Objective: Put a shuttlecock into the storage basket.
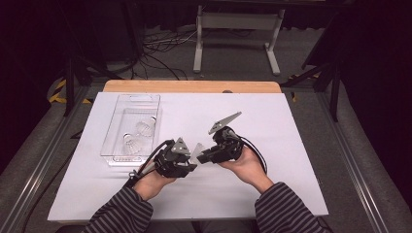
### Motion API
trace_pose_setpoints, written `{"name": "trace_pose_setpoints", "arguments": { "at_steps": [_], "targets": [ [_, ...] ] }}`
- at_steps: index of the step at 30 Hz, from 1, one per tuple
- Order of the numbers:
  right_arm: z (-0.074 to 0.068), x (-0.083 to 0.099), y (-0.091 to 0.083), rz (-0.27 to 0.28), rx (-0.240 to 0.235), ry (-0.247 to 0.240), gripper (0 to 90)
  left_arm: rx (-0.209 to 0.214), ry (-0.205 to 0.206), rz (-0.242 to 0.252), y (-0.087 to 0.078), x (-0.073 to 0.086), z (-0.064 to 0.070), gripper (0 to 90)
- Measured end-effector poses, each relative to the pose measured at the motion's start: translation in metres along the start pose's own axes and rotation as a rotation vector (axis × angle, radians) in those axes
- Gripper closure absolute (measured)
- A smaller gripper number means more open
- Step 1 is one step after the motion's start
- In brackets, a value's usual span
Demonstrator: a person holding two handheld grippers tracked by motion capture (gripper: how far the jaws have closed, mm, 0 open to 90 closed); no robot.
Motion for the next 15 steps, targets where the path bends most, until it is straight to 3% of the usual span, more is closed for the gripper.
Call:
{"name": "trace_pose_setpoints", "arguments": {
  "at_steps": [9,15],
  "targets": [
    [0.004,0.002,-0.007,0.039,0.055,0.018,46.9,-0.004,-0.019,-0.003,-0.002,0.001,-0.001,65.2],
    [0.005,0.005,-0.012,0.064,0.094,0.019,38.8,0.001,-0.031,-0.013,-0.002,0.002,-0.002,65.2]
  ]
}}
Point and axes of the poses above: each handheld gripper's, and its own axes: y roughly forward along the jaws, x roughly out of its underside, z roughly to its right, the point moved 6 cm from there along y, roughly forward along the jaws, and after that the axes turned 3 degrees about -z, right-handed, at the moved point
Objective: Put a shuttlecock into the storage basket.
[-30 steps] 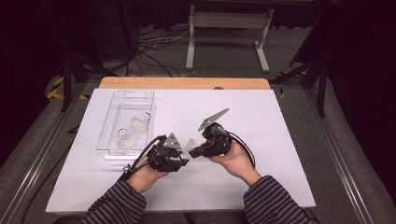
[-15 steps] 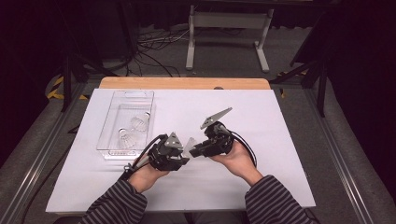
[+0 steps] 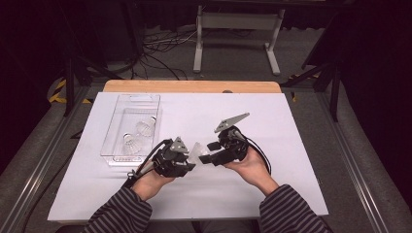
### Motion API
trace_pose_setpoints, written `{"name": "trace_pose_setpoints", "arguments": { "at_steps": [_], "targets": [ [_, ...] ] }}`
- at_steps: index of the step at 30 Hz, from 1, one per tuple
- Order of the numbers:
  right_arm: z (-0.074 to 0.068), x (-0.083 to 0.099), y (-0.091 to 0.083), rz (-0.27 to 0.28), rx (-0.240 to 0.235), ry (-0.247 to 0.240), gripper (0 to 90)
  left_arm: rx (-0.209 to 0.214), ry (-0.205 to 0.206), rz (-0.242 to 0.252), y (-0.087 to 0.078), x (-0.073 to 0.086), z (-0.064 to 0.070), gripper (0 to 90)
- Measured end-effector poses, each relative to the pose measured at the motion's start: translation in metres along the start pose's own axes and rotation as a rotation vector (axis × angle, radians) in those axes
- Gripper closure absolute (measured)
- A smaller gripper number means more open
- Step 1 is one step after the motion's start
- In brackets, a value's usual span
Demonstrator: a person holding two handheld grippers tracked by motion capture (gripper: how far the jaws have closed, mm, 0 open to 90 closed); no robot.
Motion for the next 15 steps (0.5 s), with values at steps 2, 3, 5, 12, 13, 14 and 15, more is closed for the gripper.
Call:
{"name": "trace_pose_setpoints", "arguments": {
  "at_steps": [2,3,5,12,13,14,15],
  "targets": [
    [0.0,0.001,-0.002,0.007,0.008,0.003,36.5,0.001,-0.001,-0.001,0.0,0.0,0.0,65.2],
    [0.001,0.002,-0.004,0.011,0.012,0.005,35.2,0.002,-0.003,-0.002,0.0,0.0,0.0,65.2],
    [0.002,0.004,-0.006,0.019,0.027,0.012,32.0,0.003,-0.001,0.0,0.0,0.0,0.0,65.2],
    [0.006,0.013,-0.012,0.042,0.081,0.02,29.5,0.002,0.001,-0.001,-0.003,0.001,0.001,65.2],
    [0.007,0.014,-0.014,0.051,0.088,0.023,28.5,0.005,0.0,0.0,-0.003,0.001,0.001,65.2],
    [0.008,0.015,-0.015,0.055,0.095,0.026,27.4,0.002,0.001,-0.001,-0.003,0.001,0.001,65.2],
    [0.01,0.016,-0.017,0.062,0.102,0.028,26.6,0.003,0.002,-0.002,-0.004,0.001,0.001,65.2]
  ]
}}
Point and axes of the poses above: each handheld gripper's, and its own axes: y roughly forward along the jaws, x roughly out of its underside, z roughly to its right, the point moved 6 cm from there along y, roughly forward along the jaws, and after that the axes turned 3 degrees about -z, right-handed, at the moved point
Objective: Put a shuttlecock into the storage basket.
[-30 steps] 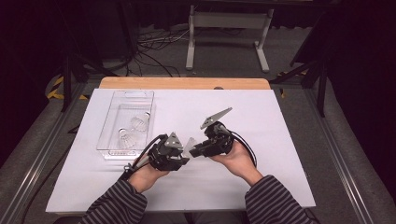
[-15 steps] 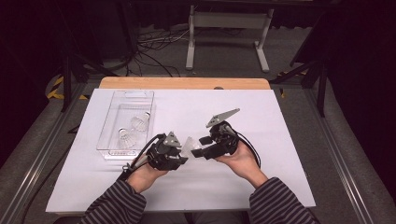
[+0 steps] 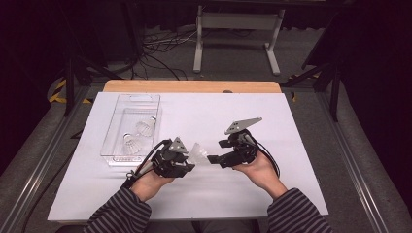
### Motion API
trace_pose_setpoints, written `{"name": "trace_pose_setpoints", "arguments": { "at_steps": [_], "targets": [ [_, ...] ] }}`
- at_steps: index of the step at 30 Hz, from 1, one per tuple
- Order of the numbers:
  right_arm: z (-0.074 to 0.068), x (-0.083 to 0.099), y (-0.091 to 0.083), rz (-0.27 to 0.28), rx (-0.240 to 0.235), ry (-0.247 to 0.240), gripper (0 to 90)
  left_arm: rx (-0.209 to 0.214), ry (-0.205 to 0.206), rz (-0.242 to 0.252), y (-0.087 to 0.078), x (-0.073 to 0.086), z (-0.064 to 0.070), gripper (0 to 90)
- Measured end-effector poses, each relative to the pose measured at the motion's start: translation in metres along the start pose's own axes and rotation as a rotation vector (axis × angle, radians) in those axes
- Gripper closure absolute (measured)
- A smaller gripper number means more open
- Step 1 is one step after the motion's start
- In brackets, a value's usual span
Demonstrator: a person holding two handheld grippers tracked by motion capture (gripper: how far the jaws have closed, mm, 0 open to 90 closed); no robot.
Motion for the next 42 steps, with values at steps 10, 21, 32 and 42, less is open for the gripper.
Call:
{"name": "trace_pose_setpoints", "arguments": {
  "at_steps": [10,21,32,42],
  "targets": [
    [0.009,0.01,-0.016,0.071,0.064,0.009,26.2,0.013,-0.006,0.001,-0.002,0.001,0.001,65.0],
    [0.019,0.025,-0.025,0.088,0.117,0.02,21.5,0.011,0.001,-0.007,-0.004,0.002,0.002,65.0],
    [0.03,0.04,-0.042,0.146,0.191,0.029,19.1,0.011,0.008,-0.012,-0.005,0.004,0.003,65.0],
    [0.036,0.063,-0.051,0.17,0.24,0.044,18.6,0.033,-0.008,0.011,-0.015,0.005,0.004,65.0]
  ]
}}
Point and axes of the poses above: each handheld gripper's, and its own axes: y roughly forward along the jaws, x roughly out of its underside, z roughly to its right, the point moved 6 cm from there along y, roughly forward along the jaws, and after that the axes turned 3 degrees about -z, right-handed, at the moved point
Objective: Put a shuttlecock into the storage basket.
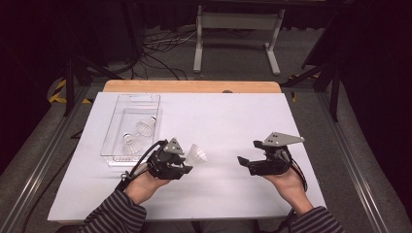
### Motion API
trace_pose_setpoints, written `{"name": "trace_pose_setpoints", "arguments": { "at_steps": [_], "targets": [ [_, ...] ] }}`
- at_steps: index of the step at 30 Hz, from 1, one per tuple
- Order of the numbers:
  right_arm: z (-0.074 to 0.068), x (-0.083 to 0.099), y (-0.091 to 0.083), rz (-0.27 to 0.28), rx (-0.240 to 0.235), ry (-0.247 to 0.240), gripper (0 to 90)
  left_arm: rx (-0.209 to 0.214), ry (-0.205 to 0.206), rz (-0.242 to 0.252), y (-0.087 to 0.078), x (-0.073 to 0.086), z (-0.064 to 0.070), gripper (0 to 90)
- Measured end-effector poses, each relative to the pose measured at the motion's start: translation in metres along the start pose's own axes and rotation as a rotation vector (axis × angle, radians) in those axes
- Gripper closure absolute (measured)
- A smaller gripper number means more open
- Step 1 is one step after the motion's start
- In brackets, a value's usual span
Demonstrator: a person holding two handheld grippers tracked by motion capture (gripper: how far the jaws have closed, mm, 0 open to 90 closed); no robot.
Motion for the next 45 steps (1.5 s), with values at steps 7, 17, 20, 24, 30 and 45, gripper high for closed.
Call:
{"name": "trace_pose_setpoints", "arguments": {
  "at_steps": [7,17,20,24,30,45],
  "targets": [
    [0.007,0.014,-0.004,0.013,0.044,0.027,17.9,-0.002,-0.006,0.004,-0.004,0.002,-0.001,65.0],
    [0.011,0.022,-0.009,0.04,0.072,0.044,17.3,0.0,-0.026,0.02,-0.013,0.005,-0.005,64.9],
    [0.013,0.025,-0.01,0.038,0.077,0.052,17.3,-0.005,-0.028,0.024,-0.016,0.006,-0.007,64.9],
    [0.016,0.028,-0.01,0.04,0.084,0.064,17.3,-0.009,-0.038,0.028,-0.02,0.007,-0.008,64.9],
    [0.018,0.034,-0.01,0.055,0.098,0.078,17.4,-0.026,-0.049,0.034,-0.027,0.011,-0.013,64.9],
    [0.024,0.054,-0.011,0.089,0.128,0.105,16.7,-0.034,-0.068,0.057,-0.037,0.013,-0.016,64.8]
  ]
}}
Point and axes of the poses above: each handheld gripper's, and its own axes: y roughly forward along the jaws, x roughly out of its underside, z roughly to its right, the point moved 6 cm from there along y, roughly forward along the jaws, and after that the axes turned 3 degrees about -z, right-handed, at the moved point
